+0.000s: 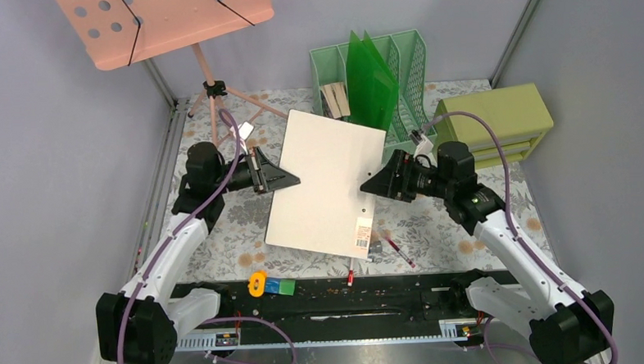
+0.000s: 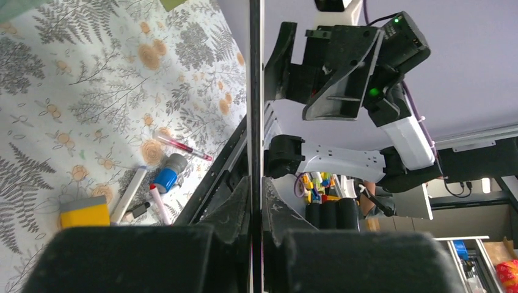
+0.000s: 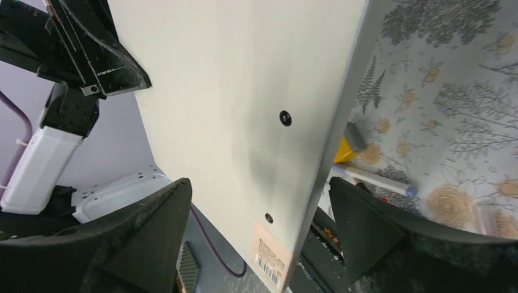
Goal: Organize the desk
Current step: Place the folder in the storage box.
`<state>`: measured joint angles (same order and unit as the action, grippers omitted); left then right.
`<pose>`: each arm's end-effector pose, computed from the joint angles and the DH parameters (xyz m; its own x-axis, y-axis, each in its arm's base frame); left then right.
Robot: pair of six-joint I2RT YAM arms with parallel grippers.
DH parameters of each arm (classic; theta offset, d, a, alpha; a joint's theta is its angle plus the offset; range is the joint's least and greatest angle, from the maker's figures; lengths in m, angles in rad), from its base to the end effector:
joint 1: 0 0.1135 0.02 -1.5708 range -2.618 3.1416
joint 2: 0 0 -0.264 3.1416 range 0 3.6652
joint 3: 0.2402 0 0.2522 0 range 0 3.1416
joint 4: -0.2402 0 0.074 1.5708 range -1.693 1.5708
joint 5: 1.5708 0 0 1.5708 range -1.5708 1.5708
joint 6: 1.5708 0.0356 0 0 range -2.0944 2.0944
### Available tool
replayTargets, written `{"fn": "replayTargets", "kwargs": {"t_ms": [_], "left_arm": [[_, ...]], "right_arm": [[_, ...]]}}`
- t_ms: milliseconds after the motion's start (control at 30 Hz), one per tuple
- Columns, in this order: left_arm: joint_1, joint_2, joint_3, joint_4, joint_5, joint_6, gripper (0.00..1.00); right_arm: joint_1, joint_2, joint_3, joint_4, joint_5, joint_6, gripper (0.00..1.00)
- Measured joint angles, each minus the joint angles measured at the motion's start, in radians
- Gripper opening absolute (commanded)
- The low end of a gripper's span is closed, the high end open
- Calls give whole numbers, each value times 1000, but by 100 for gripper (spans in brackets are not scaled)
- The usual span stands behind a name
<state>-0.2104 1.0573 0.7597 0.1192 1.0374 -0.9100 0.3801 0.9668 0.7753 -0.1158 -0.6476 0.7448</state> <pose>0.2212 -0.0786 0.3126 -0.8446 -0.2301 -0.4834 0.4368 0.2258 -0.8708 0.1959 0.1014 0.3121 -0.7690 0.2749 -0.5771 -0.4197 0.4637 0.7802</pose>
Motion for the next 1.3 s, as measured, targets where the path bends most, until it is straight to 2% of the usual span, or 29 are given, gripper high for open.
{"fn": "replayTargets", "kwargs": {"t_ms": [33,267,467,700,933,1033,1167,1300], "left_arm": [[0,-2,0,-20,-6,13,0],[1,-4,-4,-84,-21,58,0],[-2,-40,-56,-94,-19,68,0],[-30,-64,-133,-53,-3,39,0],[-63,-82,-149,-10,14,20,0],[-72,-100,-149,5,16,19,0],[-77,-113,-150,5,18,23,0],[-78,-108,-158,-14,16,49,0]], "right_arm": [[-7,-8,-3,-7,5,-3,99],[-98,-34,-19,-29,6,-23,99],[-210,1,-53,-24,-67,-24,99],[-290,87,-98,84,-174,23,99],[-297,163,-98,177,-253,51,90],[-298,187,-98,216,-282,73,82],[-299,198,-98,312,-332,142,79],[-299,195,-98,406,-375,203,66]]}}
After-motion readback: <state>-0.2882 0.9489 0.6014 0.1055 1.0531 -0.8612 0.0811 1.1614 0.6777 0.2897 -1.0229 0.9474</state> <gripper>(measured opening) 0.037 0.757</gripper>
